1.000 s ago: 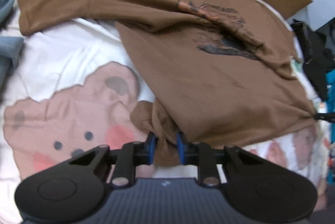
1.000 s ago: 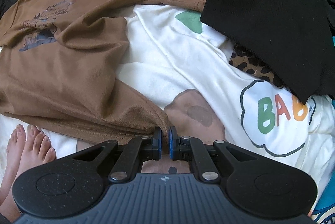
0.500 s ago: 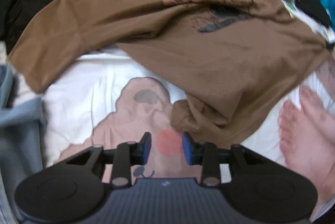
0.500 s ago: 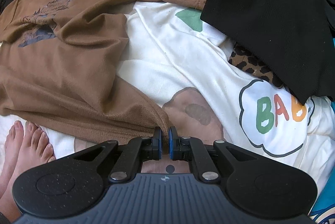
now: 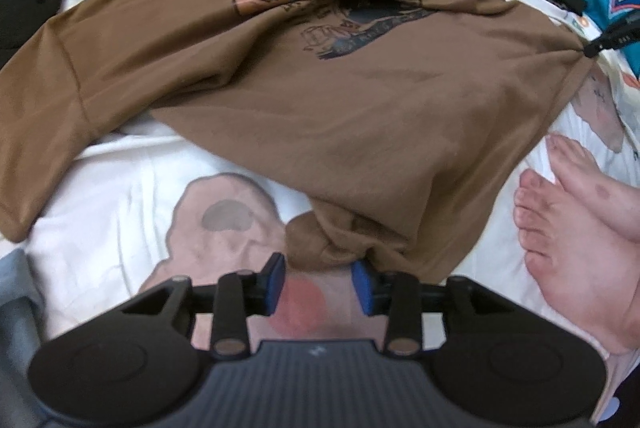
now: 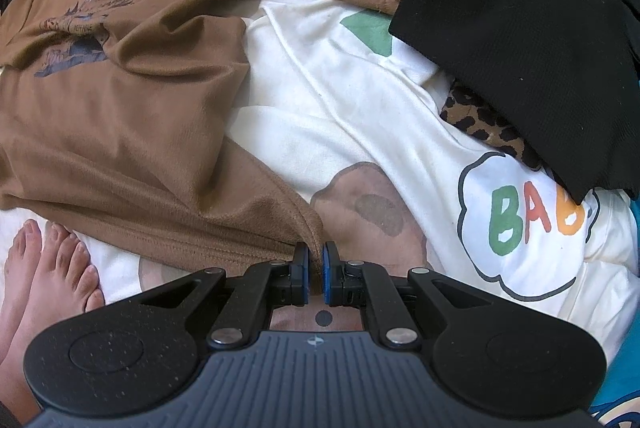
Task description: Fold clothes
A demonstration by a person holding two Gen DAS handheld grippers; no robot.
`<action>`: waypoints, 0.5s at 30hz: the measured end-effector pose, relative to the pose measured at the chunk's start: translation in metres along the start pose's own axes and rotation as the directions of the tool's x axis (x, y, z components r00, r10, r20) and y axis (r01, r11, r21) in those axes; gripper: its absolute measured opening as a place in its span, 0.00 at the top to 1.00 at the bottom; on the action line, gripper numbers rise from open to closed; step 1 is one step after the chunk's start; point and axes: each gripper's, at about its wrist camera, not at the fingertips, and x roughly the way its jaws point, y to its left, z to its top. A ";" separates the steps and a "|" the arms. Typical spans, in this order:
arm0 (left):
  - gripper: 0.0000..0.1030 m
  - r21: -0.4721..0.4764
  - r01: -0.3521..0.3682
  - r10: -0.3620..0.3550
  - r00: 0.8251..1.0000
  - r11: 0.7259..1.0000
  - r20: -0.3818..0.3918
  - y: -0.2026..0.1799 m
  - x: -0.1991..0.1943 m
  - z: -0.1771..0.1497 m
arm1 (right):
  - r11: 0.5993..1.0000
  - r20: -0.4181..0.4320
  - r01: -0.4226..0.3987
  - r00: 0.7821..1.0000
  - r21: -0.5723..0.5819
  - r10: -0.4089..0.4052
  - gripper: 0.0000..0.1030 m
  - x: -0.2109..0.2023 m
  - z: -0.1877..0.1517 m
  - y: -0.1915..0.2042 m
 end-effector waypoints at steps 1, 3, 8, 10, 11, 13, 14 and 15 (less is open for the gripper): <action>0.64 -0.001 0.006 -0.006 1.000 1.000 0.001 0.000 0.003 0.001 | 1.000 -0.001 0.000 1.000 -0.001 0.000 0.95 0.000 0.000 0.000; 0.68 -0.020 0.025 -0.026 1.000 0.999 -0.001 0.002 0.007 0.001 | 1.000 -0.005 0.001 1.000 -0.004 -0.001 0.95 0.001 -0.001 0.000; 0.89 -0.090 0.059 -0.057 0.998 0.994 0.027 0.007 0.003 -0.004 | 1.000 -0.005 0.002 1.000 -0.007 -0.002 0.95 0.000 0.000 -0.001; 0.91 -0.146 0.091 -0.086 0.996 0.985 0.040 0.013 -0.005 -0.007 | 1.000 -0.004 0.000 1.000 -0.003 0.000 0.95 -0.002 0.000 -0.001; 0.91 -0.173 0.106 -0.100 0.994 0.979 0.047 0.015 -0.009 -0.008 | 1.000 -0.002 -0.003 1.000 0.000 0.003 0.95 -0.004 0.001 0.000; 0.92 -0.198 0.101 -0.092 0.994 0.975 0.056 0.018 -0.021 -0.011 | 1.000 0.004 -0.012 1.000 0.008 0.012 0.95 -0.008 0.003 0.001; 0.92 -0.211 0.099 -0.089 0.994 0.972 0.061 0.019 -0.027 -0.013 | 1.000 0.008 -0.014 1.000 0.008 0.014 0.95 -0.010 0.003 0.002; 0.92 -0.234 0.108 -0.096 0.993 0.966 0.063 0.021 -0.033 -0.015 | 1.000 0.012 -0.014 1.000 0.004 0.014 0.95 -0.014 0.004 0.003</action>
